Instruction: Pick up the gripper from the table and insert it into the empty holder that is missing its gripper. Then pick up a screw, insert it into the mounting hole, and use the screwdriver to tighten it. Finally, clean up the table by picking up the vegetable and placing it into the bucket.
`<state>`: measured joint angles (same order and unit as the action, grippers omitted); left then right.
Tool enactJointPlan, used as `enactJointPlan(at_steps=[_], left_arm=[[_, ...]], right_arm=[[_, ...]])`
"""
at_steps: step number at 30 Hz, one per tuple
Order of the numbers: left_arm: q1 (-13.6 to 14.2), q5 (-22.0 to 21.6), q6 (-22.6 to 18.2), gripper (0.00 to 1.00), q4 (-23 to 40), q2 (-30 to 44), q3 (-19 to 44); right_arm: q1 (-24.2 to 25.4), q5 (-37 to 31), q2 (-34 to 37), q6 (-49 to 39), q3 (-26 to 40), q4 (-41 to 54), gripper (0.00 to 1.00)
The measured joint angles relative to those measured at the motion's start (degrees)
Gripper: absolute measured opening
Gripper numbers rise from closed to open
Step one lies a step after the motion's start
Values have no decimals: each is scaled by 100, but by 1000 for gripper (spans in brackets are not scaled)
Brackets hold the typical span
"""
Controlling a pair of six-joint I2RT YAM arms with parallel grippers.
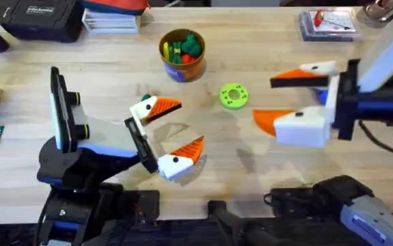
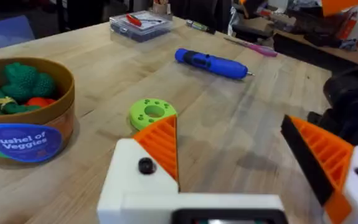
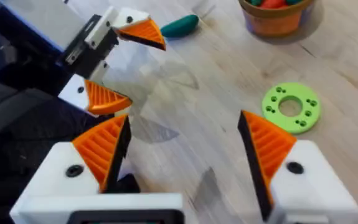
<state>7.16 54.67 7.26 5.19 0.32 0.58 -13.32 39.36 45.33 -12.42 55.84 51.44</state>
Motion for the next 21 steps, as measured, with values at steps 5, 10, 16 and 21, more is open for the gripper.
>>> enactJointPlan(at_steps=[5,10,16,21], left_arm=[[0,-2,-3,810,0,-1,0],[0,-2,-20,182,0,0,0],[0,0,-43,7,0,-2,0],[0,-2,-43,6,0,-2,0]], right_arm=[[0,204,-23,-319,-158,2,994],[0,273,-23,-514,-158,-2,994],[0,233,-23,-606,-158,-20,994],[0,100,-23,-609,-158,-38,994]])
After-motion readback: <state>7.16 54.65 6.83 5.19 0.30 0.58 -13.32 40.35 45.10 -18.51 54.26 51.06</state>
